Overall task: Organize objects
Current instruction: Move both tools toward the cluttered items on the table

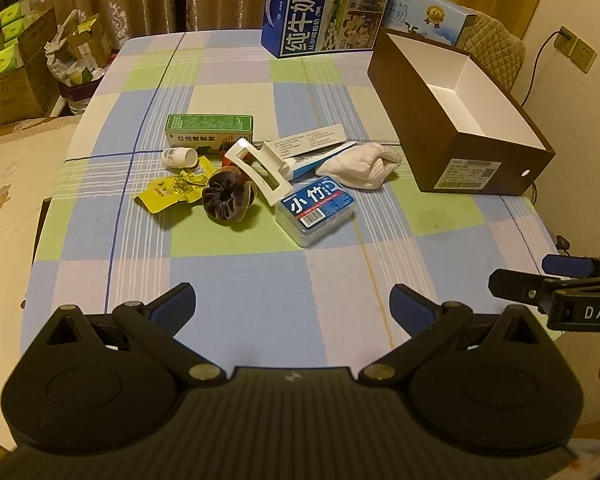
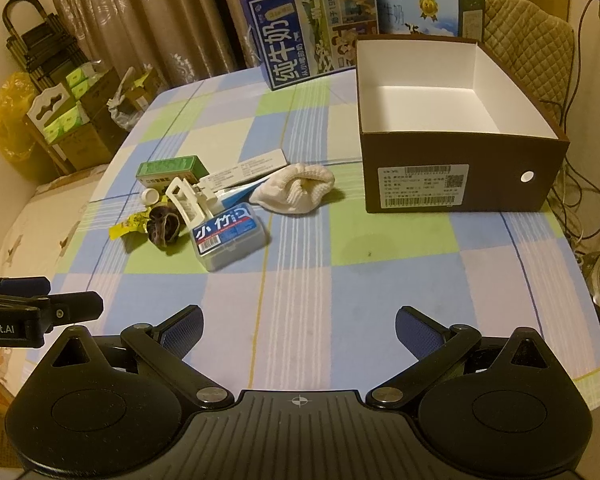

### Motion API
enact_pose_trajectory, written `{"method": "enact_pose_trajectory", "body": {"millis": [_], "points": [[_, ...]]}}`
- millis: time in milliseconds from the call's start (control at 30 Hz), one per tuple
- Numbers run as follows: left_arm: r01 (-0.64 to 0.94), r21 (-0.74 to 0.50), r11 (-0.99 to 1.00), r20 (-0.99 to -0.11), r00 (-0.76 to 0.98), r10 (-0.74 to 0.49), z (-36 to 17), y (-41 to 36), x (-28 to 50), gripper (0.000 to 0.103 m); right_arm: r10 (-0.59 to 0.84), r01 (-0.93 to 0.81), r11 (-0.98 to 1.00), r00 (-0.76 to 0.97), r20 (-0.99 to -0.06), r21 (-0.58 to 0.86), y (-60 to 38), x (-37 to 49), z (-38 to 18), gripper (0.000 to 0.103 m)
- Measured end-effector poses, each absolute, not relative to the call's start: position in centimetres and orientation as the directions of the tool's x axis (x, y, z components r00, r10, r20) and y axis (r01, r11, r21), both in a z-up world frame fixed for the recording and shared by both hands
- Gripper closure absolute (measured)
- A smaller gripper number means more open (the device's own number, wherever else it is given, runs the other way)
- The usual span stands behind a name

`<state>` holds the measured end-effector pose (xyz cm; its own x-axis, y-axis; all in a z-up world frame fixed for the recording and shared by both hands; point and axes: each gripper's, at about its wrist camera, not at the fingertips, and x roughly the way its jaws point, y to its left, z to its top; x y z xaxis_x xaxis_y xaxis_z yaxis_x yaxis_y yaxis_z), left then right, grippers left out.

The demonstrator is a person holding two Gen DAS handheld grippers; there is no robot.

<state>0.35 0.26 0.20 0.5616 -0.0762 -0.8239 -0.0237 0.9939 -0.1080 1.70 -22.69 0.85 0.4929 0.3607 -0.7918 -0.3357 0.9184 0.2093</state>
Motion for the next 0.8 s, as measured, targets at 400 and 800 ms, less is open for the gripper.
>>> {"method": "enact_pose_trajectory", "body": {"millis": [400, 800], "points": [[-0.050, -0.100, 0.994, -0.831, 0.554, -0.056, -0.1, 0.4, 0.6, 0.001, 0.380, -0.354, 0.908, 0.477, -0.793, 0.222, -22.6, 2.6, 0.3, 0.003], [-0.094, -0.092, 0.991, -0.839, 0.543, -0.026, -0.2, -0.2, 1.6, 0.001, 0.405, -0.398, 0.889, 0.450, -0.795, 0.227, -22.7, 4.6, -0.1, 0.003]]}}
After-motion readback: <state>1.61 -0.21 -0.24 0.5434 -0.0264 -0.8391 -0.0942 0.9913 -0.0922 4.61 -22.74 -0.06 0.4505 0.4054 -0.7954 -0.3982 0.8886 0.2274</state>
